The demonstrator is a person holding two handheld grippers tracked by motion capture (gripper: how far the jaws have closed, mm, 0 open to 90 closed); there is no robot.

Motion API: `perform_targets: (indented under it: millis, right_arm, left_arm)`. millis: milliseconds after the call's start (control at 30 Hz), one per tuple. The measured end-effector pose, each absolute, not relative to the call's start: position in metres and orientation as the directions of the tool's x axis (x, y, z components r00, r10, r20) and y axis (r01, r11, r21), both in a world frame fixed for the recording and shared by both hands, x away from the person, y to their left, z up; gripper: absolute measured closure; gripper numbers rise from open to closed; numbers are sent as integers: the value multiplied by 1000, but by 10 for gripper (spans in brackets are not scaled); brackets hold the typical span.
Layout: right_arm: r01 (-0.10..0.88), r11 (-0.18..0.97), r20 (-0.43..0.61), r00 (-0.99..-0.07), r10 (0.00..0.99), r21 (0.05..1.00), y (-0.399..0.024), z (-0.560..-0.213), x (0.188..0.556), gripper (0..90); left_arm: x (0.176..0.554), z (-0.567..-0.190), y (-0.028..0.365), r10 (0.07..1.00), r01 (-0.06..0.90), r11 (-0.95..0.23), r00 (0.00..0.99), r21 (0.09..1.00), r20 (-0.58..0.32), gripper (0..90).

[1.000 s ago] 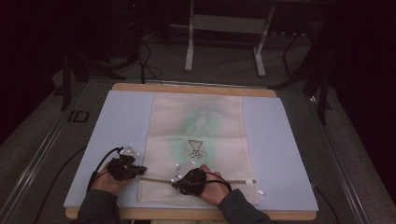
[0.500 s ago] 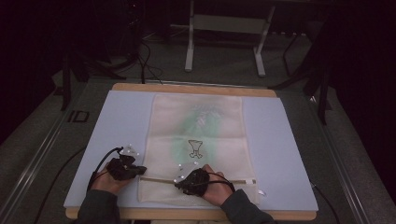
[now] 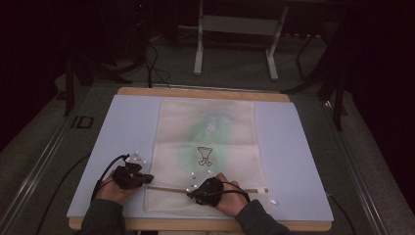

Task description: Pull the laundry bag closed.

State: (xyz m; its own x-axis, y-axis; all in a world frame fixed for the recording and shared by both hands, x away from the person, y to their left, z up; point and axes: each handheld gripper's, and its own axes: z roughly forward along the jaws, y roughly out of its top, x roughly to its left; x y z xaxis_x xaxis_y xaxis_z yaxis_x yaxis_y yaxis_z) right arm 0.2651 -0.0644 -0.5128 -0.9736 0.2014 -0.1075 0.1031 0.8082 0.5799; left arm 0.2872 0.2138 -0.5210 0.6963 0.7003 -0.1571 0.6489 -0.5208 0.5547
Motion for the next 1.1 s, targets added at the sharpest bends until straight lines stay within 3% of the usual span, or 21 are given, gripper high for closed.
perform_targets:
  millis: [1100]
  right_arm:
    - [119,816,-114,-969,220,566,-82,-513,264,822]
  left_arm:
    - [287,-521,213,698,645,-529,700,552,-149,897]
